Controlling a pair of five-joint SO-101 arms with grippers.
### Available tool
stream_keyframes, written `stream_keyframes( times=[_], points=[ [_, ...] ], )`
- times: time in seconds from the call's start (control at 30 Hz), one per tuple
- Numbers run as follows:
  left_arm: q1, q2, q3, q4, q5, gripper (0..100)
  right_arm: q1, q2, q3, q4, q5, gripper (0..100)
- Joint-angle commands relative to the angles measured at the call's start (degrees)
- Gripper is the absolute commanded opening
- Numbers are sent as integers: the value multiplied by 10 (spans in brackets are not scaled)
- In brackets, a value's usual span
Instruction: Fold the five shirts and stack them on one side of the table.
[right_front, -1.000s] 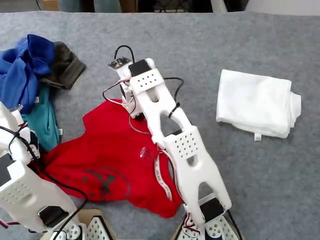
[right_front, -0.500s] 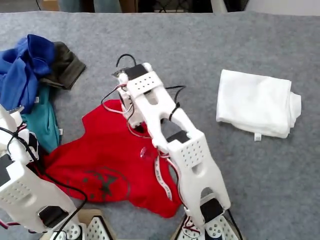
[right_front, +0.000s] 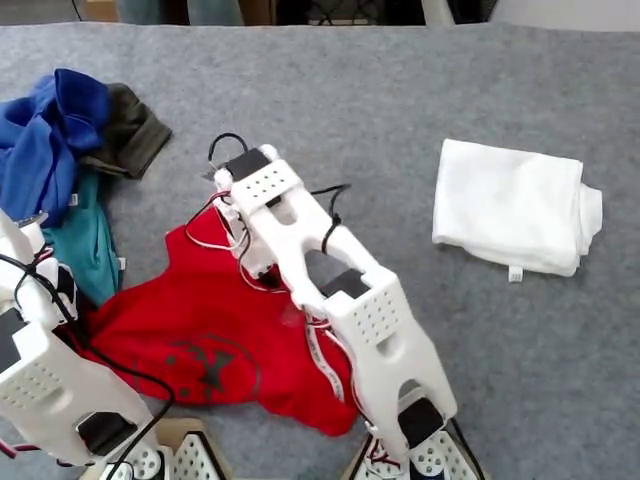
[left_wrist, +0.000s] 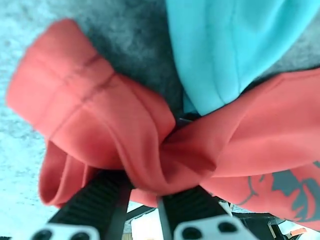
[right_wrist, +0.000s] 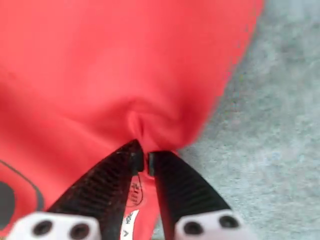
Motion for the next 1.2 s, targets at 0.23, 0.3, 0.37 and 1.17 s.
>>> stream_keyframes(
  times=[0.23,0.3,0.37,1.17],
  points=[
    [15,-20,-7,99,-120,28,96,-157,205,8,62,14],
    [13,-20,-3,103,-141,28,113,-187,250,6,83,14],
    [9,-20,5,103,-164,28,118,-213,281,2,94,15],
    [-124,-76,55,103,-238,29,91,-242,95,-25,101,177]
  ],
)
